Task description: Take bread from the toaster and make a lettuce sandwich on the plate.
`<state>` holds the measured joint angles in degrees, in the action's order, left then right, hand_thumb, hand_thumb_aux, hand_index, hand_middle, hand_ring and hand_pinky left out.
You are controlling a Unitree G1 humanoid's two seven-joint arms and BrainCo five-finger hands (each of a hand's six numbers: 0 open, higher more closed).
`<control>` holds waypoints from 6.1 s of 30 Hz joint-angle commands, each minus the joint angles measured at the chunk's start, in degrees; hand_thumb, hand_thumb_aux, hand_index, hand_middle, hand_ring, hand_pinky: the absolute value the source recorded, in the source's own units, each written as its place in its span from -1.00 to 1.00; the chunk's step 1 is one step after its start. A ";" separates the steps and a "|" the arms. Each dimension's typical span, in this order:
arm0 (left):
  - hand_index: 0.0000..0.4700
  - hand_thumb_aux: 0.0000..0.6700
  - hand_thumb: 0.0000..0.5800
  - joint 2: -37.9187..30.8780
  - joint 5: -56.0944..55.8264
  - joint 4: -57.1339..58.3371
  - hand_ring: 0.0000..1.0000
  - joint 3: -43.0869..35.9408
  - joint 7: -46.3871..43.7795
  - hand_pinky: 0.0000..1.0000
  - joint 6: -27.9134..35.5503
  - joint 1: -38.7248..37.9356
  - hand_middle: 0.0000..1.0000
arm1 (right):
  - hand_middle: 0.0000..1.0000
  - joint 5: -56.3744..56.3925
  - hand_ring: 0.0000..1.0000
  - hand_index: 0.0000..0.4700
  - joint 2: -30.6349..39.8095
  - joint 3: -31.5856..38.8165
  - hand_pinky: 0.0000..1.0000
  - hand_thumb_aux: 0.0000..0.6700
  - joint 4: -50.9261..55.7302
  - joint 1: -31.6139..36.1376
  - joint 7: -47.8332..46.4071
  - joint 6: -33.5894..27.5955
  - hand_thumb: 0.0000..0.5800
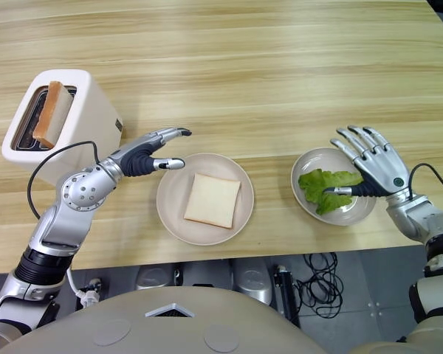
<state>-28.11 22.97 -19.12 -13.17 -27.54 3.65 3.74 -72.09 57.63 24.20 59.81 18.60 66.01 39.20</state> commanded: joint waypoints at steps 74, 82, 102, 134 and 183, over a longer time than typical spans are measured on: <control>-1.00 -1.00 -1.00 2.21 -0.96 6.61 -1.00 -0.38 3.04 -1.00 -1.37 -1.49 -1.00 | 1.00 11.76 1.00 0.96 -3.70 16.74 1.00 1.00 12.25 10.73 3.40 -2.13 1.00; -1.00 -1.00 -1.00 2.19 -0.98 8.83 -1.00 -0.09 4.20 -1.00 -2.35 -0.95 -1.00 | 1.00 14.06 1.00 0.96 -3.58 14.15 1.00 1.00 7.75 12.74 3.80 2.64 1.00; -1.00 -1.00 -1.00 3.30 -0.49 13.01 -1.00 -0.17 7.04 -1.00 -3.98 -0.70 -1.00 | 1.00 14.47 1.00 0.96 -4.96 11.25 1.00 1.00 4.55 12.44 -1.04 3.82 1.00; -1.00 -1.00 -1.00 3.10 -0.14 12.85 -1.00 -0.39 6.63 -1.00 -4.02 -1.61 -1.00 | -1.00 13.23 -1.00 -1.00 -8.34 14.45 -1.00 -1.00 10.96 8.85 -7.24 -4.22 -1.00; -1.00 -1.00 -1.00 2.89 -1.68 16.09 -1.00 3.54 10.09 -1.00 -5.25 1.23 -1.00 | 1.00 17.76 1.00 0.96 -16.28 7.30 1.00 1.00 -22.39 12.90 -16.94 4.03 1.00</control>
<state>-24.50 21.79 -3.77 -10.58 -17.76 -1.47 4.56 -52.31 42.57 30.22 38.98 31.25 50.99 43.26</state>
